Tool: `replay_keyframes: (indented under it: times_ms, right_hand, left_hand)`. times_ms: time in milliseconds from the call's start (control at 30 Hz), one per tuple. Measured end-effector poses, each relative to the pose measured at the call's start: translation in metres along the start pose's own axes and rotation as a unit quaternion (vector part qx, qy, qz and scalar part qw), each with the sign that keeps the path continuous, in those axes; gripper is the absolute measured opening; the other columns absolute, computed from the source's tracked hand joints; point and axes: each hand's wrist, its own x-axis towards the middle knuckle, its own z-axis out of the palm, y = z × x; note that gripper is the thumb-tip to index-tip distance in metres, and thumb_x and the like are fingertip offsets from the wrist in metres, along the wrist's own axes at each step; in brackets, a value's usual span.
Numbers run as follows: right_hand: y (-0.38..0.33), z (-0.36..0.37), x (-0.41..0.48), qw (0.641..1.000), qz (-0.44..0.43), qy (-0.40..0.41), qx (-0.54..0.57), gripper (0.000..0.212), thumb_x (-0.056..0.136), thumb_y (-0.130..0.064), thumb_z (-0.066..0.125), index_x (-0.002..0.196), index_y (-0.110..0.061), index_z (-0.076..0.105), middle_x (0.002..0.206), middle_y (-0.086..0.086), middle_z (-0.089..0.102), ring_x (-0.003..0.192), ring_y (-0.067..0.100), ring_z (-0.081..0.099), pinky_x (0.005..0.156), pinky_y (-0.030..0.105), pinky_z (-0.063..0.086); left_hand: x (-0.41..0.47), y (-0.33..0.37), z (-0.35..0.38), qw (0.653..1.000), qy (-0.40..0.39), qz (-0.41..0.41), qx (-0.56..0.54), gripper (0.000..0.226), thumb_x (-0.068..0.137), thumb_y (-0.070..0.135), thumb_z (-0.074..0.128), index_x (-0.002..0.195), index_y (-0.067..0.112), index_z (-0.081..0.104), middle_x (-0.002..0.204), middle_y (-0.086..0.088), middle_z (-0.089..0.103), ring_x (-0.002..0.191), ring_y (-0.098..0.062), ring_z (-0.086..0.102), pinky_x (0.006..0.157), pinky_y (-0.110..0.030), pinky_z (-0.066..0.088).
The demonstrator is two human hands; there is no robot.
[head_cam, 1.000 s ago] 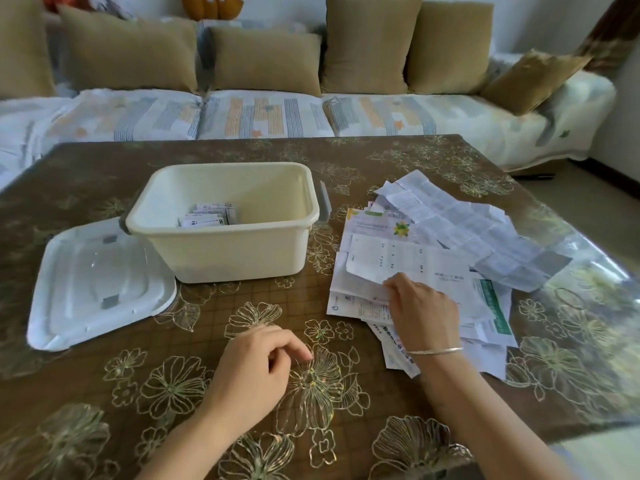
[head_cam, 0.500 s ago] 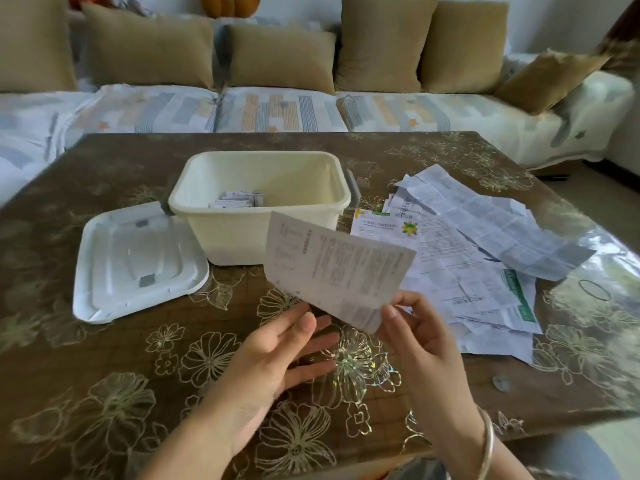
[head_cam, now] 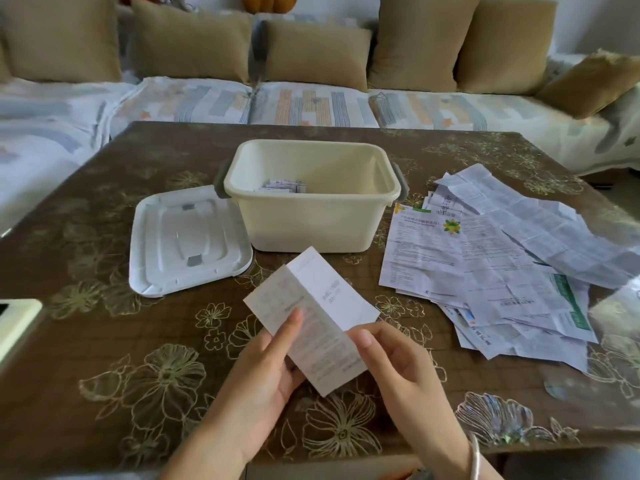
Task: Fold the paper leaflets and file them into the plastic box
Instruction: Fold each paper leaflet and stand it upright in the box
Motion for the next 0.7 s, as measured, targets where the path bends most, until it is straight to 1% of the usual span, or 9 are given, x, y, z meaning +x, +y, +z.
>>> replay_keyframes:
  times_ms: [100, 200, 300, 367, 433, 500, 567, 633, 700]
  right_hand:
    - [0.000, 0.003, 0.003, 1.000, 0.012, 0.013, -0.021, 0.039, 0.087, -0.049, 0.060, 0.089, -0.011, 0.068, 0.087, 0.004, 0.071, 0.081, 0.021, 0.069, 0.072, 0.043, 0.055]
    - [0.003, 0.004, 0.006, 0.990, -0.023, 0.071, -0.123, 0.024, 0.084, -0.049, 0.064, 0.093, -0.027, 0.067, 0.094, -0.013, 0.068, 0.082, 0.012, 0.066, 0.067, 0.031, 0.055]
    - [0.005, 0.004, 0.010, 0.966, -0.078, 0.085, -0.233, 0.048, 0.076, -0.063, 0.057, 0.116, -0.038, 0.055, 0.117, -0.027, 0.057, 0.110, 0.001, 0.055, 0.084, 0.016, 0.046]
    - [0.007, 0.007, 0.009, 0.971, -0.050, 0.048, -0.228, 0.071, 0.072, -0.072, 0.057, 0.133, -0.039, 0.043, 0.131, -0.029, 0.048, 0.121, -0.003, 0.047, 0.094, 0.022, 0.045]
    - [0.007, 0.012, 0.008, 0.984, -0.020, 0.004, -0.177, 0.082, 0.070, -0.073, 0.061, 0.140, -0.041, 0.034, 0.135, -0.025, 0.048, 0.124, -0.001, 0.048, 0.095, 0.032, 0.050]
    - [0.006, 0.016, 0.007, 0.992, -0.028, -0.029, -0.123, 0.076, 0.074, -0.068, 0.062, 0.139, -0.043, 0.034, 0.129, -0.022, 0.055, 0.118, 0.000, 0.054, 0.090, 0.032, 0.053]
    - [0.005, 0.019, 0.006, 0.990, -0.041, -0.057, -0.123, 0.064, 0.081, -0.063, 0.057, 0.138, -0.039, 0.040, 0.123, -0.019, 0.060, 0.117, 0.004, 0.057, 0.091, 0.036, 0.054]
    - [0.002, 0.019, 0.007, 0.982, -0.060, -0.068, -0.165, 0.035, 0.089, -0.054, 0.052, 0.122, -0.043, 0.054, 0.112, -0.019, 0.065, 0.114, 0.010, 0.059, 0.089, 0.040, 0.054]
    - [-0.006, 0.018, 0.012, 0.982, -0.066, -0.058, -0.164, 0.015, 0.092, -0.041, 0.054, 0.104, -0.037, 0.063, 0.095, -0.019, 0.069, 0.092, 0.006, 0.067, 0.073, 0.033, 0.058]
  left_hand:
    - [-0.002, 0.001, -0.005, 0.999, 0.031, -0.008, -0.003, 0.033, 0.092, 0.032, 0.053, 0.122, 0.024, 0.062, 0.113, -0.010, 0.071, 0.107, -0.020, 0.068, 0.091, -0.041, 0.051]
    - [-0.004, -0.002, -0.008, 0.998, 0.065, -0.018, 0.004, 0.026, 0.095, 0.021, 0.052, 0.118, 0.015, 0.064, 0.108, -0.010, 0.073, 0.102, -0.021, 0.070, 0.088, -0.039, 0.053]
    - [-0.006, -0.005, -0.009, 0.996, 0.083, -0.016, 0.021, 0.027, 0.091, 0.023, 0.056, 0.115, 0.014, 0.066, 0.104, -0.009, 0.074, 0.100, -0.021, 0.070, 0.089, -0.040, 0.053]
    - [-0.007, -0.006, -0.009, 0.996, 0.083, -0.008, 0.034, 0.028, 0.087, 0.026, 0.058, 0.110, 0.016, 0.069, 0.103, -0.008, 0.074, 0.100, -0.021, 0.069, 0.090, -0.041, 0.053]
    - [-0.008, -0.008, -0.008, 0.996, 0.073, 0.009, 0.042, 0.024, 0.083, 0.027, 0.060, 0.103, 0.020, 0.073, 0.103, -0.007, 0.074, 0.101, -0.021, 0.069, 0.088, -0.038, 0.052]
    - [-0.009, -0.008, -0.005, 0.996, 0.065, 0.037, 0.049, 0.022, 0.078, 0.026, 0.064, 0.096, 0.022, 0.076, 0.102, -0.006, 0.074, 0.099, -0.017, 0.069, 0.084, -0.032, 0.051]
    - [-0.010, -0.006, -0.003, 0.991, 0.070, 0.087, 0.072, 0.022, 0.075, 0.024, 0.067, 0.094, 0.019, 0.076, 0.097, -0.004, 0.074, 0.095, -0.014, 0.070, 0.077, -0.023, 0.052]
    - [-0.009, -0.001, 0.000, 0.978, 0.080, 0.146, 0.129, 0.024, 0.075, 0.024, 0.067, 0.097, 0.017, 0.072, 0.093, -0.001, 0.075, 0.092, -0.011, 0.070, 0.071, -0.017, 0.053]
    - [-0.004, 0.008, 0.004, 0.960, 0.082, 0.192, 0.188, 0.020, 0.079, 0.021, 0.068, 0.099, 0.018, 0.070, 0.090, 0.004, 0.074, 0.090, -0.007, 0.069, 0.069, -0.014, 0.052]
